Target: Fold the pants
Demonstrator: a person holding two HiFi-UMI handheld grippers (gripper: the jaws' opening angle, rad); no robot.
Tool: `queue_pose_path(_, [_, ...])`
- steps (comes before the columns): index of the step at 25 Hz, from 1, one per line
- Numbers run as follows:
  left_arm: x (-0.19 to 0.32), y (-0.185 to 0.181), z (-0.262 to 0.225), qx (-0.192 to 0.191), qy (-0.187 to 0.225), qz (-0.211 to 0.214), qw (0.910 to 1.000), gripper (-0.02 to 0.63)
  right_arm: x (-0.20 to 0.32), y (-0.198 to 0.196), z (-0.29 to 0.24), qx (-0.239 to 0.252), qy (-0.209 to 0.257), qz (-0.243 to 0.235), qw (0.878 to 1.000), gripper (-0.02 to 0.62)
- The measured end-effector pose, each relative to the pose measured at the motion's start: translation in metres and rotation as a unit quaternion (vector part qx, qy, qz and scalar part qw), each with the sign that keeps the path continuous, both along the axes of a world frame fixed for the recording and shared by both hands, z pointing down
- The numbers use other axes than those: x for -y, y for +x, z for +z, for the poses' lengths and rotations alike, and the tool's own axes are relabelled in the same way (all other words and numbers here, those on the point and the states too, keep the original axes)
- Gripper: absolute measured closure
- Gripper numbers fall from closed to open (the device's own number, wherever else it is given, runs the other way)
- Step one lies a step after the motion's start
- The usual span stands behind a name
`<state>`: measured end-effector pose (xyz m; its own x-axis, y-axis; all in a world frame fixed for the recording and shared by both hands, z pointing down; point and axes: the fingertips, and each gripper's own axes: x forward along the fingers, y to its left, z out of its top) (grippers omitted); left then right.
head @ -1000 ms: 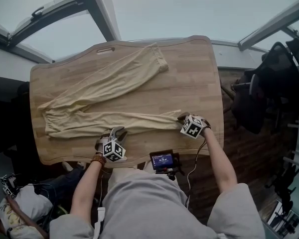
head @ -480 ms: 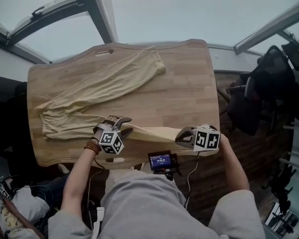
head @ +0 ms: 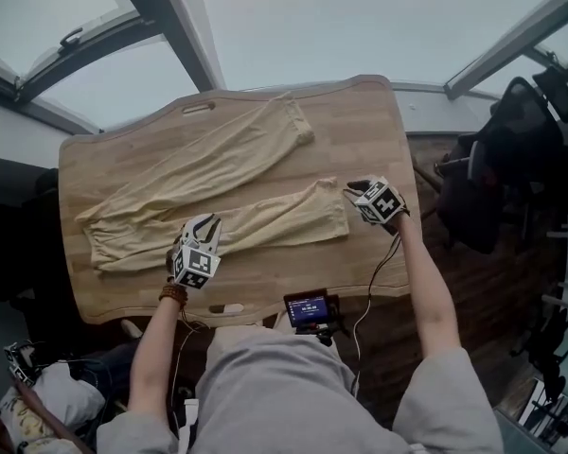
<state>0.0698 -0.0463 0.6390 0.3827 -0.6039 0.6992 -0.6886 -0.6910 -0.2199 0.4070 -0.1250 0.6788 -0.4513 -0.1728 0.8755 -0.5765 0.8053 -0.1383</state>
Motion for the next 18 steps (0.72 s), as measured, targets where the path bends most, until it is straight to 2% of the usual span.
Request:
queue_pose_path(2, [-0.026,-0.021,0.018,0.021,-0.025,-0.014,0.9994,0.549,-0.014,0.017,0.03,-0.004,-0.017,0.066,0.998,0.511])
queue_pose_path(5, [-0.071,-0.052,0.049,0.052,-0.066,-0.032,0.996,0.548,-0.058,0.023,0.055,0.044,-0.07,0.142,0.986,0.465])
queue_pose_path(8, [-0.11,-0.088,0.079,0.066,-0.11,-0.085,0.988,0.548,-0.092,0.021,0.069,0.074,-0.103,0.201,0.971,0.456])
queue_pose_path(11, [-0.133,-0.12,0.098,0.039,-0.147,-0.188,0.9704,0.545,-0.102,0.024,0.08,0.052,-0.079,0.229,0.969,0.467])
queue_pose_path(13, [-0.139,-0.142,0.104,0.015,-0.151,-0.264,0.9527,0.541,-0.099,0.026,0.081,0.03,-0.055,0.241,0.968,0.539])
queue_pose_path(14, [-0.143,-0.151,0.106,0.012,-0.149,-0.288,0.9458,0.54,-0.099,0.025,0.081,0.022,-0.052,0.24,0.969,0.553])
queue_pose_path(16, [-0.151,-0.162,0.107,0.025,-0.148,-0.303,0.9412,0.535,-0.106,0.025,0.083,0.009,-0.061,0.226,0.972,0.565])
queue_pose_path(18, [-0.154,-0.166,0.103,0.044,-0.147,-0.289,0.9448,0.532,-0.112,0.034,0.083,0.0,-0.076,0.215,0.974,0.571])
